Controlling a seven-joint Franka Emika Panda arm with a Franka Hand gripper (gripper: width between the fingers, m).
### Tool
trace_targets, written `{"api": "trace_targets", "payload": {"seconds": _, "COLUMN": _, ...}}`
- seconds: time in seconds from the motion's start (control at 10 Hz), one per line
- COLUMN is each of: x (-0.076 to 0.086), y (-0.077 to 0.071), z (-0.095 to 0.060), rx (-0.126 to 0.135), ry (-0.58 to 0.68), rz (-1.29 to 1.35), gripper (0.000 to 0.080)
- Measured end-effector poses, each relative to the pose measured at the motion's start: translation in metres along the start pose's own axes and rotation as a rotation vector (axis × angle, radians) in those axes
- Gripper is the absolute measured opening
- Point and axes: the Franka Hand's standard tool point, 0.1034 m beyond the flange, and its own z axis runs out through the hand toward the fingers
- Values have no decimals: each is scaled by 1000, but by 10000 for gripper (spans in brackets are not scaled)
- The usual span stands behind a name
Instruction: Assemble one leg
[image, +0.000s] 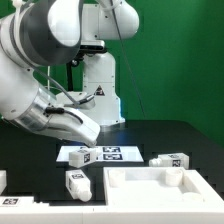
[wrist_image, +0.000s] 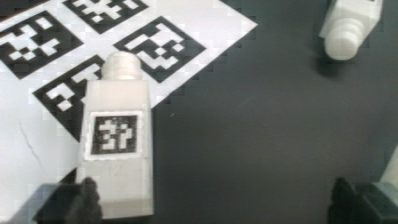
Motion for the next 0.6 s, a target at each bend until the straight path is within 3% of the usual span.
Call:
{"api": "trace_targets", "payload": {"seconds": 0.3, "x": -1, "y": 4, "z": 3, "rx": -3, "ry": -14, "rz": 8, "gripper": 649}}
{"api": "trace_targets", "payload": {"seconds": 0.5, "x": 2, "y": 31, "z": 27, "rx": -15, "ry": -130, "rz": 81, "gripper": 649}}
{"api": "trace_targets", "payload": {"seconds": 0.6, "x": 4, "y": 34, "z": 28, "rx": -11, "ry": -103, "rz": 77, "gripper": 649}}
